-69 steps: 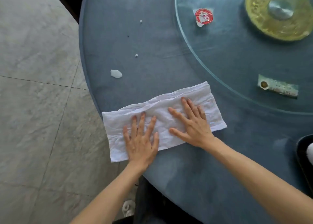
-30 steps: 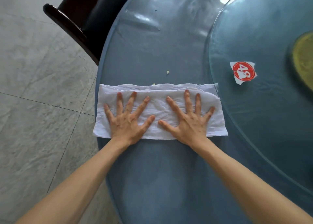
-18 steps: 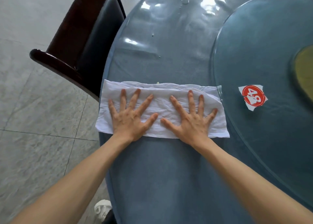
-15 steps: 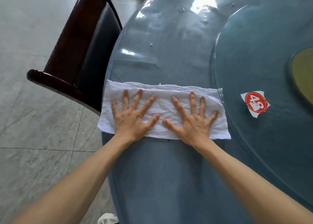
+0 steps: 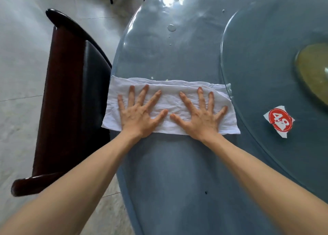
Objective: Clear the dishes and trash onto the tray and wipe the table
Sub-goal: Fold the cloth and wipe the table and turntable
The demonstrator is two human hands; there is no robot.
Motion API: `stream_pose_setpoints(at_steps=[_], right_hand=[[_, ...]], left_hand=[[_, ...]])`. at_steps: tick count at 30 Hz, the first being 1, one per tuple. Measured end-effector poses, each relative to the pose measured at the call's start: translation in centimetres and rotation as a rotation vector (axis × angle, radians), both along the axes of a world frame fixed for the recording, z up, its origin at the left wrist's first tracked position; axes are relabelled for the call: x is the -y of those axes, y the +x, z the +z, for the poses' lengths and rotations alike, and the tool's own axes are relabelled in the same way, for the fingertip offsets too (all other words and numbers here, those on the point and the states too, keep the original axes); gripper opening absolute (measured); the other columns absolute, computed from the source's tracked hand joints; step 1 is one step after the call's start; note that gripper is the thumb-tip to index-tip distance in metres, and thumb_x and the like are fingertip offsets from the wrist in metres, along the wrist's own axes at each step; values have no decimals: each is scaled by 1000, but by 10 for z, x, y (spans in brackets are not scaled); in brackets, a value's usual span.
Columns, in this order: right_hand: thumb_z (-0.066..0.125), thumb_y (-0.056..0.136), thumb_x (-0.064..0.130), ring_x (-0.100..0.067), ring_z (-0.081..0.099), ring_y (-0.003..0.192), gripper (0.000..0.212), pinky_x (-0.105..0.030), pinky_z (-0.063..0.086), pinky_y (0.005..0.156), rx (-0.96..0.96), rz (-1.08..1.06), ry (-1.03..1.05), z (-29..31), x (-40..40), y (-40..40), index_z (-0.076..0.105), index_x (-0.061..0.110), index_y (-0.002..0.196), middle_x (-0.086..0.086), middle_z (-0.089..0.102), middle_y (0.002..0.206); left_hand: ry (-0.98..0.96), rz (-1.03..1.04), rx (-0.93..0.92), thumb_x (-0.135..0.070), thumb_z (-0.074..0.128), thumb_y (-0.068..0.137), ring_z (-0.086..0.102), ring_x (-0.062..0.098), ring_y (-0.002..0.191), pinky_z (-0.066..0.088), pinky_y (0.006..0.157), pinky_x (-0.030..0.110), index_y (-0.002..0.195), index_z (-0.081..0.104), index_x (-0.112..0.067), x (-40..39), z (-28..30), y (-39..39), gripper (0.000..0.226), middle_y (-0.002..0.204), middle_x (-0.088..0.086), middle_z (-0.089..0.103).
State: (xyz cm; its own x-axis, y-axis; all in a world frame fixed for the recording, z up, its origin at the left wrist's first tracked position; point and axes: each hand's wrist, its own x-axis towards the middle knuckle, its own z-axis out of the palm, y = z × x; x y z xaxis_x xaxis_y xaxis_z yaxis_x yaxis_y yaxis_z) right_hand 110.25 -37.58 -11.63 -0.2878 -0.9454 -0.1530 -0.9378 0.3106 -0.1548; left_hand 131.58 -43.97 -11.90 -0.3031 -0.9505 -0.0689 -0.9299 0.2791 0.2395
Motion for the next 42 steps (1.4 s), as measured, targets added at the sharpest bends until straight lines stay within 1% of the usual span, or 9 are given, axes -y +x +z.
stream_pose_setpoints(at_steps=[4,8,16,23,29,33,37,42], right_hand=[[12,68,106,-33,-17,158,85,-82,-13,106,-7,-34,-12,-2,46,2,-10,76,144,7,-13,173],[9,68,106,-33,-19,157,85,-82,-13,106,-2,-81,-16,-2,81,2,-11,76,144,7,-16,173],[10,68,106,-32,-23,156,85,-83,-13,106,-3,-168,33,3,135,4,-12,76,144,8,-21,171],[12,69,105,-29,-27,155,85,-82,-14,107,3,-295,64,7,193,9,-14,75,144,9,-24,170],[14,68,105,-29,-24,156,85,-82,-14,108,7,-424,46,6,244,8,-10,76,144,10,-21,171],[13,66,107,-29,-23,157,86,-82,-16,107,10,-482,21,2,267,1,-8,77,144,10,-20,172],[13,67,107,-29,-21,157,85,-82,-15,107,11,-515,14,1,285,-8,-9,78,143,10,-18,172],[14,67,106,-28,-23,157,85,-82,-15,107,16,-567,24,3,315,-21,-9,77,144,9,-20,172]], left_hand=[[19,-42,25,-93,13,81,-16,26,156,-10,120,63,150,-1,-66,52,-2,1,76,169,-20,-5],[20,-96,24,-93,14,81,-16,26,156,-9,120,63,150,-1,-66,98,1,-1,75,168,-20,-6],[23,-191,18,-94,14,81,-18,24,156,-8,120,64,150,-1,-66,169,0,-6,76,168,-20,-7],[20,-309,-41,-94,17,81,-16,23,156,-8,120,63,151,4,-65,251,-2,-15,77,169,-20,-2],[14,-430,-72,-95,16,80,-13,24,157,-9,120,62,151,6,-65,323,-4,-32,77,169,-19,-1],[0,-492,-76,-96,13,79,-12,26,157,-9,120,62,150,6,-65,355,-7,-46,78,170,-18,1],[3,-528,-80,-95,14,80,-13,26,157,-11,120,62,151,7,-64,379,-7,-59,78,170,-18,1],[-13,-577,-72,-96,13,80,-13,26,157,-10,120,63,151,6,-65,418,-8,-82,78,170,-18,1]])
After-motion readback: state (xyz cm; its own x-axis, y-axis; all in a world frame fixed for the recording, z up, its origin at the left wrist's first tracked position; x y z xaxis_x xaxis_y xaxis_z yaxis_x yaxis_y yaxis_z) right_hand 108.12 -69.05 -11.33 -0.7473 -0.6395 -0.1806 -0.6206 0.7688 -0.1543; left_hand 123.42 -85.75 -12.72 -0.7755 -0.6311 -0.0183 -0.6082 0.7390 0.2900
